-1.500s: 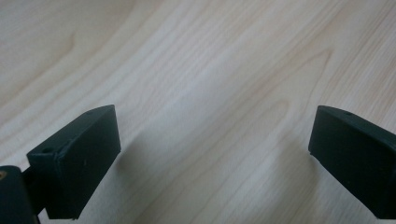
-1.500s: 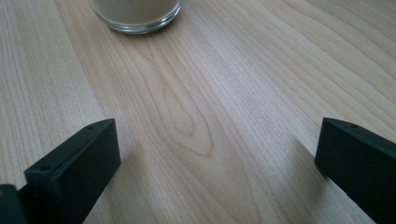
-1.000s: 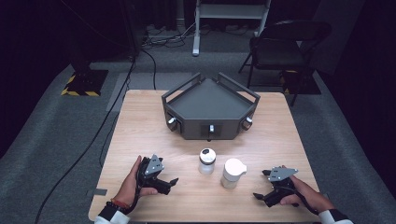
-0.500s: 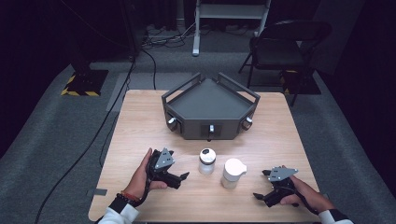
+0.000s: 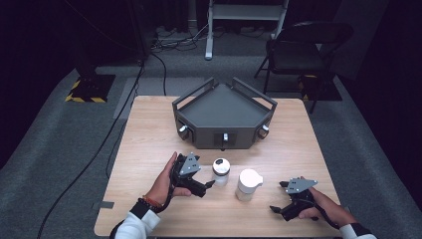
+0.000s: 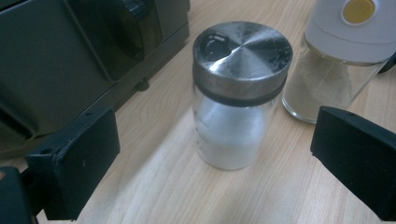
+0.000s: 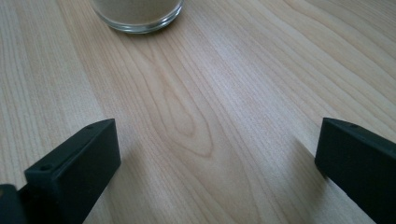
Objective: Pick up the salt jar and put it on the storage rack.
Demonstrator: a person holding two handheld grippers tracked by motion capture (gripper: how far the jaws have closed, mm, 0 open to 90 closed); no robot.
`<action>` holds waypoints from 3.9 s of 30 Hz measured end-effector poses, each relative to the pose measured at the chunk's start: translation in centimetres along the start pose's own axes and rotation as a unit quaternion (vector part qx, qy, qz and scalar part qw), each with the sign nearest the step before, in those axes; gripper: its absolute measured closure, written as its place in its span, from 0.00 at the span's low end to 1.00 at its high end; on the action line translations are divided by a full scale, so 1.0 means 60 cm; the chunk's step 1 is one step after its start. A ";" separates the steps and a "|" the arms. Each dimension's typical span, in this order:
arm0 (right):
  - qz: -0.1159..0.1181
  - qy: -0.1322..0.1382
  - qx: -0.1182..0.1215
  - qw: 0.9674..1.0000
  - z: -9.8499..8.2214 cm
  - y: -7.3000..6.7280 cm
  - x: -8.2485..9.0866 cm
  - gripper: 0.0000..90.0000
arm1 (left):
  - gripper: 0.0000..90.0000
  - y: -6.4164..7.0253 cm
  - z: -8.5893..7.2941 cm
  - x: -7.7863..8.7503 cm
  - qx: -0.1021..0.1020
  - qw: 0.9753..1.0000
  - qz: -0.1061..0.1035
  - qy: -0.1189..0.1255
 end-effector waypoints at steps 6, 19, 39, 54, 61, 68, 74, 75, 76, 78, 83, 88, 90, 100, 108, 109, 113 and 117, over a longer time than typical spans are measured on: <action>0.000 0.000 0.000 1.000 0.000 0.000 0.000 0.00 | 0.01 0.001 0.005 -0.016 -0.003 1.000 -0.009 -0.005; 0.000 0.000 0.000 1.000 0.000 0.000 0.000 0.00 | 0.01 0.000 0.008 -0.059 0.004 0.999 -0.030 -0.017; 0.002 0.000 0.001 1.000 0.000 0.000 0.000 0.00 | 0.32 -0.008 -0.013 -0.100 0.031 0.998 -0.060 0.012; 0.002 0.000 0.001 1.000 0.000 0.000 0.000 0.00 | 0.33 -0.013 -0.008 -0.093 0.031 0.998 -0.057 0.009; 0.002 0.000 0.001 1.000 0.000 0.000 0.000 0.00 | 0.33 -0.013 -0.004 -0.088 0.030 0.998 -0.052 0.011; 0.002 0.000 0.001 1.000 0.000 0.000 0.000 0.00 | 0.33 -0.012 0.004 -0.075 0.040 0.999 -0.025 0.027; 0.003 0.000 0.002 1.000 0.000 0.000 0.000 0.00 | 0.33 -0.009 0.021 -0.060 0.034 0.998 -0.019 0.039; 0.003 0.000 0.002 1.000 0.000 0.000 0.000 0.00 | 0.33 -0.007 0.026 -0.057 0.032 0.999 -0.018 0.039; 0.003 0.000 0.002 1.000 0.000 0.000 0.000 0.00 | 0.33 -0.007 0.030 -0.053 0.030 0.999 -0.018 0.040; 0.003 0.000 0.002 1.000 0.000 0.000 0.000 0.00 | 0.33 -0.008 0.037 -0.047 0.030 0.998 -0.019 0.045; 0.004 0.000 0.002 1.000 0.000 0.000 0.000 0.00 | 0.33 -0.016 0.052 -0.034 0.033 0.998 -0.012 0.061; 0.004 0.000 0.003 1.000 0.000 0.001 0.000 0.00 | 0.34 -0.022 0.064 -0.025 0.035 0.997 -0.011 0.074; 0.004 0.000 0.003 1.000 0.000 0.001 0.000 0.00 | 0.34 -0.024 0.068 -0.022 0.035 0.996 -0.009 0.080; 0.006 0.000 0.004 1.000 0.001 0.001 -0.001 0.00 | 0.34 -0.038 0.098 -0.011 0.036 0.994 -0.002 0.102; 0.006 0.000 0.004 1.000 0.001 0.001 -0.001 0.00 | 0.34 -0.048 0.117 -0.003 0.041 0.992 0.009 0.117; 0.006 0.000 0.004 1.000 0.001 0.001 -0.001 0.00 | 0.34 -0.049 0.122 -0.002 0.042 0.992 0.009 0.119; 0.006 0.000 0.004 1.000 0.001 0.001 -0.001 0.00 | 0.34 -0.052 0.131 -0.001 0.044 0.991 0.011 0.124; 0.006 0.000 0.005 1.000 0.002 0.001 -0.002 0.00 | 0.34 -0.055 0.144 -0.001 0.040 0.991 0.015 0.125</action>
Point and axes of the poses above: each handheld gripper's, and its own axes: x roughly backward along the jaws, z roughly out of its top, y roughly to its right, the point moved 10 cm from there along -x, roughly forward along the jaws, and after that the axes turned 4 degrees about y, right-handed, at the moved point
